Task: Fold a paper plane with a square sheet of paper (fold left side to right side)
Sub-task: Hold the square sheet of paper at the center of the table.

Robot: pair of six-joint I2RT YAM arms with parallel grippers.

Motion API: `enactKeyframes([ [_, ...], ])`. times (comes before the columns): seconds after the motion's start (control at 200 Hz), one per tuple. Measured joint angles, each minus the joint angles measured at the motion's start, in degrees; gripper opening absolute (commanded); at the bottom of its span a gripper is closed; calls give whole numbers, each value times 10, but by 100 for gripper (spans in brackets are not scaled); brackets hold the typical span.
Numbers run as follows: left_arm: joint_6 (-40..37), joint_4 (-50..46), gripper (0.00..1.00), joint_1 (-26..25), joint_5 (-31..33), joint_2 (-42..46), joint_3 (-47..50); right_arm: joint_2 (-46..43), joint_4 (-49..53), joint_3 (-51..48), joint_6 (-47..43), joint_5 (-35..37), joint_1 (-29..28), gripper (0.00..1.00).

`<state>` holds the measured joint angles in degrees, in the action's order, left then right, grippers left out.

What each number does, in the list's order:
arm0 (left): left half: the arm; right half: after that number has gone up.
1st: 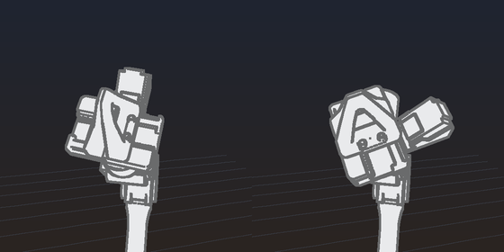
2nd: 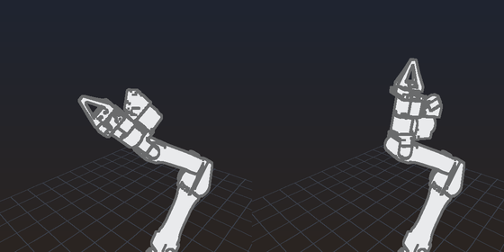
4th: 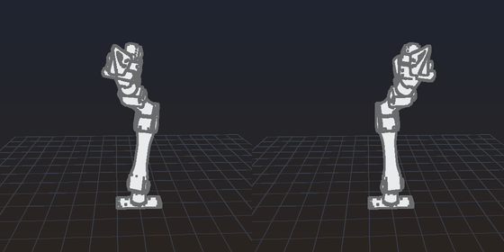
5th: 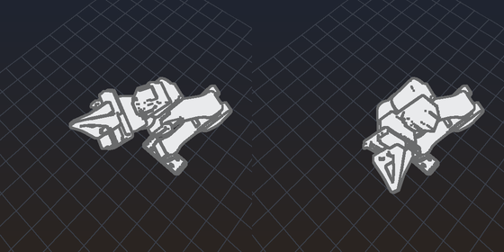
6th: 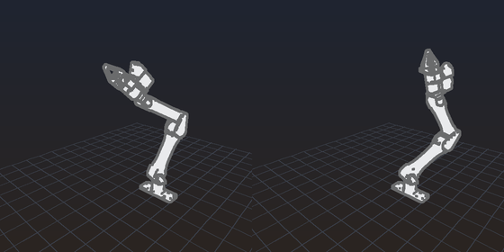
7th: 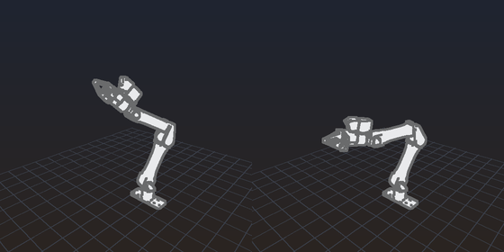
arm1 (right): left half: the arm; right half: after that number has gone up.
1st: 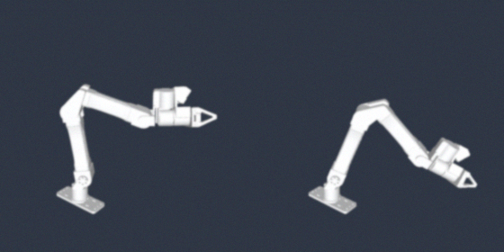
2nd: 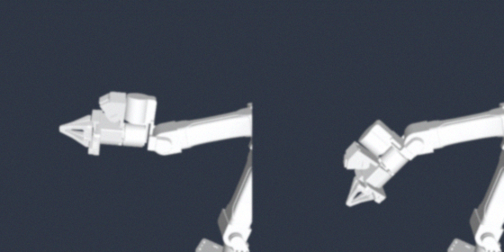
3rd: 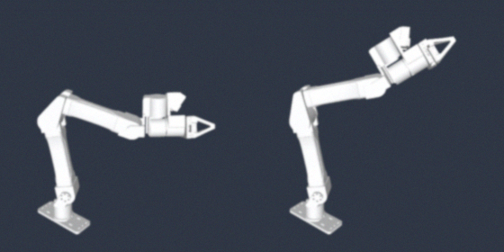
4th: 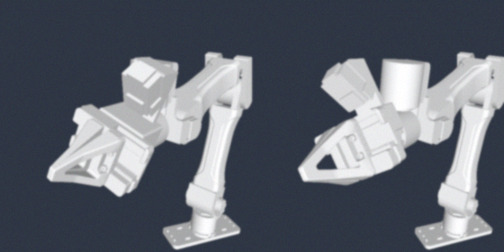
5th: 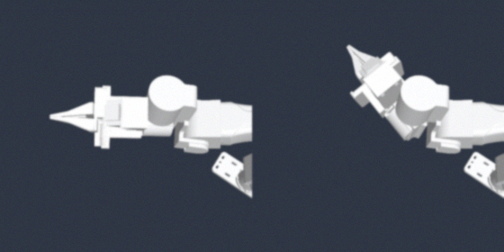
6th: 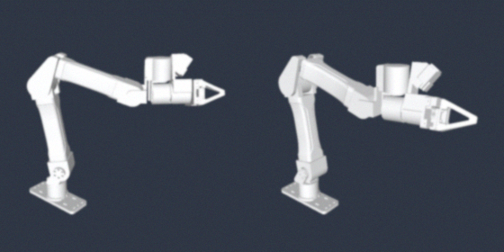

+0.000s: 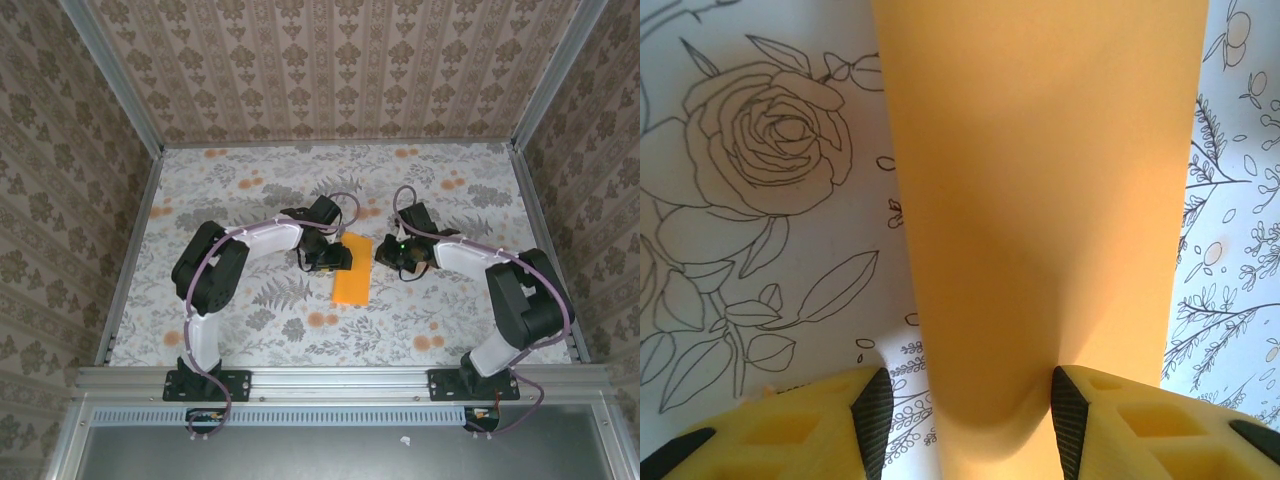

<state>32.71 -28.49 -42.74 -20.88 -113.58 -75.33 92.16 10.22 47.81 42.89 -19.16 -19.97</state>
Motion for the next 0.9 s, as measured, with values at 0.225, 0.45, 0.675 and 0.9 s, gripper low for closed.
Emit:
enactKeyframes([
  [0.225,0,-2,49,0,2,-1,-1,41,-9,21,7,-17,-17,8],
  [0.45,0,-3,49,0,2,-1,-2,79,-11,41,8,-23,-26,8],
  [0.675,-3,-5,49,-3,8,-1,-3,103,1,58,8,-23,-29,7],
  [0.9,-9,-12,51,-3,9,-1,-8,107,14,66,8,-23,-29,6],
])
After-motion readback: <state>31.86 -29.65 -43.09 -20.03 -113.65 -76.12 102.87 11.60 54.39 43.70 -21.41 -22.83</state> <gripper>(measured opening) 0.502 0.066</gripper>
